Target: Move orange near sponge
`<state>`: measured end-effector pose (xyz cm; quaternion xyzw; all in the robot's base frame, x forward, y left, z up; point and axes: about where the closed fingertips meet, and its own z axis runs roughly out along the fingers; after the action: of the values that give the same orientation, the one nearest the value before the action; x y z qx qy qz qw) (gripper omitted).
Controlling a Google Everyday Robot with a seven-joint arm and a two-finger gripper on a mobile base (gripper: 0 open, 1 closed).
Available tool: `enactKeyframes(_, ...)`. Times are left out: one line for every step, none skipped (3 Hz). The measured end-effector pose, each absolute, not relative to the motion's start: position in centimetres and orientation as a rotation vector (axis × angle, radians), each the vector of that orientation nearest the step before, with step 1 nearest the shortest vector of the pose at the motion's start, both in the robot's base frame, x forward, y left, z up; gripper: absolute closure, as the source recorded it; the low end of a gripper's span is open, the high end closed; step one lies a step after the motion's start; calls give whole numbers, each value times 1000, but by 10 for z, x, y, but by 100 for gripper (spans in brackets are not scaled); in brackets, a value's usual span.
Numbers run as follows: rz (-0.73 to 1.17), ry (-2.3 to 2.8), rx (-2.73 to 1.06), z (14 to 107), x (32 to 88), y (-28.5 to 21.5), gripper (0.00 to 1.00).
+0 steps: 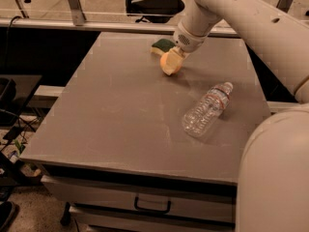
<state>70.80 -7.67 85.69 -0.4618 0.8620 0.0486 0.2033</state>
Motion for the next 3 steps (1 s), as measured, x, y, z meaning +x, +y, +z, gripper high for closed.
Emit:
enactKeyframes(148,2408,-1283,852,707,-75,30)
enactKeyframes(158,2409,-1285,848,706,-75,6)
enactKeyframes(160,2411,-1288,847,706,-74,0)
